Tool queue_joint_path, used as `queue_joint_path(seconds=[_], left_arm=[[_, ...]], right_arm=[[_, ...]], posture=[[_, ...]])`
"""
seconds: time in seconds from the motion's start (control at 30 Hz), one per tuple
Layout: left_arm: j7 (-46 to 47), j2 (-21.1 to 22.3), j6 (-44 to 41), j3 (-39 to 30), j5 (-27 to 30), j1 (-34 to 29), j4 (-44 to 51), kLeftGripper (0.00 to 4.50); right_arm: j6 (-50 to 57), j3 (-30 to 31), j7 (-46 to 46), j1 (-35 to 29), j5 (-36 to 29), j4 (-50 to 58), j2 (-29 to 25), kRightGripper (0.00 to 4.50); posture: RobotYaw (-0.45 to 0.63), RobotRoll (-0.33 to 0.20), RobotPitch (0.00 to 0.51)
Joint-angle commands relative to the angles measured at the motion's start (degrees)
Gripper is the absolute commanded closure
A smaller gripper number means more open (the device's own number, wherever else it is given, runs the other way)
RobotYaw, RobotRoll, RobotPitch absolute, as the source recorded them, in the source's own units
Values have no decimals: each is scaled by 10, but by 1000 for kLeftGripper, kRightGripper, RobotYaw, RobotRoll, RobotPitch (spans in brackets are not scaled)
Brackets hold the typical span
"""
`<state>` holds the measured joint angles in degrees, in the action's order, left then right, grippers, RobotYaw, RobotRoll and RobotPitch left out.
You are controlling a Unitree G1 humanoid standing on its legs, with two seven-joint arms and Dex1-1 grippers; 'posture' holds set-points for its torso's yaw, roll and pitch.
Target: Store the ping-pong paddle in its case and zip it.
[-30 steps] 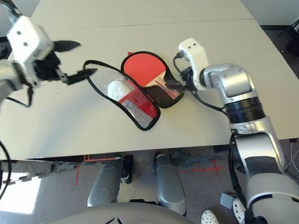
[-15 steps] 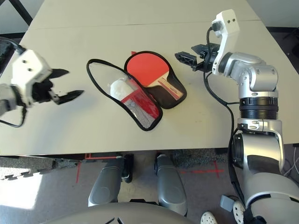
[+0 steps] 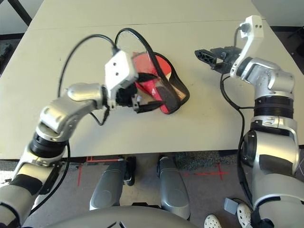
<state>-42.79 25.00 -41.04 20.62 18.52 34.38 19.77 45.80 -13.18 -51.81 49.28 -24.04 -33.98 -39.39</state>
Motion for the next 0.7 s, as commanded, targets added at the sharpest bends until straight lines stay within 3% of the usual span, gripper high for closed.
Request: queue_joint_path(seconds=[0.03, 0.13, 0.3, 0.43, 0.57, 0.7], left_arm=[[-2, 10, 23, -6, -16, -16, -10, 0], [17, -17, 45, 0, -34, -11, -45, 0], [75, -114, 90, 26, -92, 38, -158, 0], [100, -164, 124, 36, -132, 75, -233, 0], [97, -169, 144, 32, -151, 84, -252, 0], [64, -131, 136, 10, -143, 81, -219, 0]], right_arm=[[28, 4, -11, -17, -13, 27, -7, 17], [31, 1, -7, -21, -12, 31, -5, 17], [27, 3, -3, -22, -10, 30, 1, 17], [31, 3, 0, -30, -12, 43, 5, 17], [43, 5, -6, -46, -15, 62, 1, 17], [67, 17, -22, -59, -19, 77, -7, 17]], posture=[[57, 0, 220], [58, 0, 223], [52, 0, 222], [44, 0, 222], [27, 0, 224], [25, 0, 225]])
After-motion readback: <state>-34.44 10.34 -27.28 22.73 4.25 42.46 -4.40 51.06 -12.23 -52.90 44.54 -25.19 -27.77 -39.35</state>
